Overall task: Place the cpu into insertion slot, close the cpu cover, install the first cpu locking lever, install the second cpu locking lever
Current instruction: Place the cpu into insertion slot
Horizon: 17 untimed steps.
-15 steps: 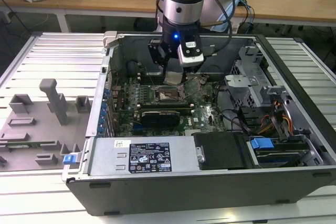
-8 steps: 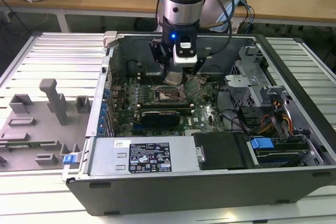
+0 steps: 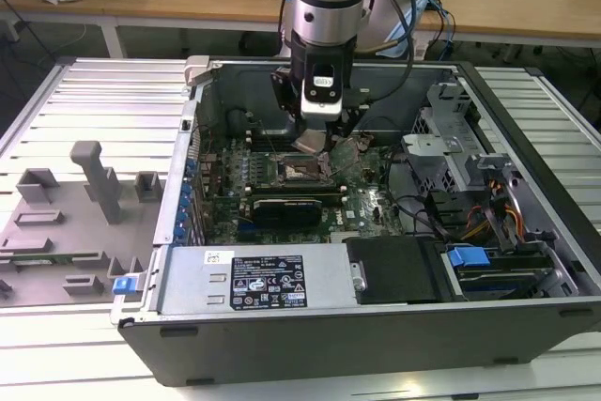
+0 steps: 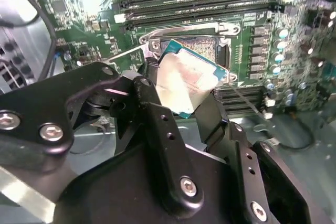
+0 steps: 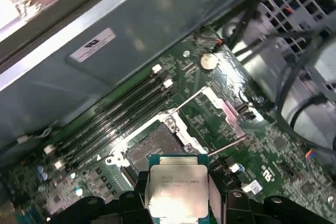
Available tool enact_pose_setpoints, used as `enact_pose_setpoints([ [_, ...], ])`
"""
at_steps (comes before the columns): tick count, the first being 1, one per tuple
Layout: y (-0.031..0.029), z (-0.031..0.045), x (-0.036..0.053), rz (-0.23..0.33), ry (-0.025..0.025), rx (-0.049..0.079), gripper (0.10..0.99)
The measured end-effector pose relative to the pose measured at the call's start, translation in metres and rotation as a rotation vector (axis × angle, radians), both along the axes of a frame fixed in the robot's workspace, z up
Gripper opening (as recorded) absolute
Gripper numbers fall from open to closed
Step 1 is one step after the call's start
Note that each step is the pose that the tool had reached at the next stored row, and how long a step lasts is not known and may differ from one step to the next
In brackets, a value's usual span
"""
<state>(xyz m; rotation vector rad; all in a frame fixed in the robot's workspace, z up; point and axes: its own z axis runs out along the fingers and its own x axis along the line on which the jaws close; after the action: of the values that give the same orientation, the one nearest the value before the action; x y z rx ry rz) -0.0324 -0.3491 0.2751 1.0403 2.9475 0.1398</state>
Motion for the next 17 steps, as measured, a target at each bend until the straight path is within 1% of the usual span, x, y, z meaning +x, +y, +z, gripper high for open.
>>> enact_pose_setpoints([
  [2, 0.0000, -0.0007, 0.0000, -0.058, 0.0000, 0.000, 0.533],
  [6, 0.0000, -0.0016, 0.0000, -0.140, 0.0000, 0.000, 0.533],
  [8, 0.0000, -0.0025, 0.0000, -0.213, 0.0000, 0.000, 0.533],
  [14, 0.0000, -0.0040, 0.0000, -0.328, 0.0000, 0.000, 0.533],
  [16, 0.0000, -0.0052, 0.0000, -0.398, 0.0000, 0.000, 0.533],
  [17, 0.0000, -0.0056, 0.0000, -0.421, 0.0000, 0.000, 0.533],
])
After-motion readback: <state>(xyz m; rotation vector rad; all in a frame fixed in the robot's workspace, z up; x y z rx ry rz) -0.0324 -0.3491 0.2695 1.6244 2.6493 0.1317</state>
